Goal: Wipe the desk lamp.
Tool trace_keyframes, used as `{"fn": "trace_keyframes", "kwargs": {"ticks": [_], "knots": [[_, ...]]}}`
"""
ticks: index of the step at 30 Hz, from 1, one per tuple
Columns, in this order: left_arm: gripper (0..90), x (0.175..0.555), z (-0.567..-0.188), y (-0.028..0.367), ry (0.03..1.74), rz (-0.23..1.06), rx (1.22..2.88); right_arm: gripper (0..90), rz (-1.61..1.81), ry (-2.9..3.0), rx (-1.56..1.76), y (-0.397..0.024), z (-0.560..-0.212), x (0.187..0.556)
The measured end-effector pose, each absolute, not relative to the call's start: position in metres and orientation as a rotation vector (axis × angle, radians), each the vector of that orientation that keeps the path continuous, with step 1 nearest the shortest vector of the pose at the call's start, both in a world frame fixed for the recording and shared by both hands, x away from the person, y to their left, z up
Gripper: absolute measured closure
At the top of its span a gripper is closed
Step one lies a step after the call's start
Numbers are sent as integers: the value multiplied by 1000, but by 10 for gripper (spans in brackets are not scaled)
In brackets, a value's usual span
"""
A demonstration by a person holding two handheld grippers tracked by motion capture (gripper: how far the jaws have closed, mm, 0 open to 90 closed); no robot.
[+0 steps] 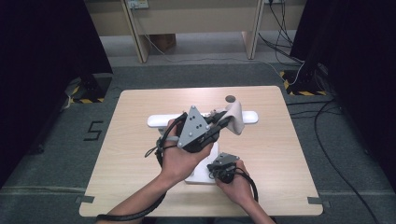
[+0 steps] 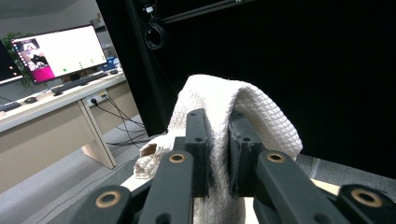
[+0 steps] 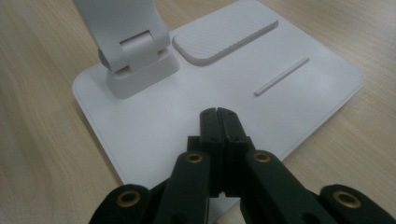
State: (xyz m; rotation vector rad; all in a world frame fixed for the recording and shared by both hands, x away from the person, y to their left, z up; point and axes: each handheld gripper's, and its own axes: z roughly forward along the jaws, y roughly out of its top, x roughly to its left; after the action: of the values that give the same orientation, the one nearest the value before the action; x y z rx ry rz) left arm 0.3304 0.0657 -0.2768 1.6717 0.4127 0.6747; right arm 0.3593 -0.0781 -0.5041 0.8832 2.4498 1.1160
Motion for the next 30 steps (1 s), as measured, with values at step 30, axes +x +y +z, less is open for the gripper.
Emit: {"fn": "trace_keyframes", "kwargs": {"ticks": [30], "knots": [[806, 333, -275, 52, 398, 653, 1685, 900, 1113, 2449, 884, -78, -504, 359]]}}
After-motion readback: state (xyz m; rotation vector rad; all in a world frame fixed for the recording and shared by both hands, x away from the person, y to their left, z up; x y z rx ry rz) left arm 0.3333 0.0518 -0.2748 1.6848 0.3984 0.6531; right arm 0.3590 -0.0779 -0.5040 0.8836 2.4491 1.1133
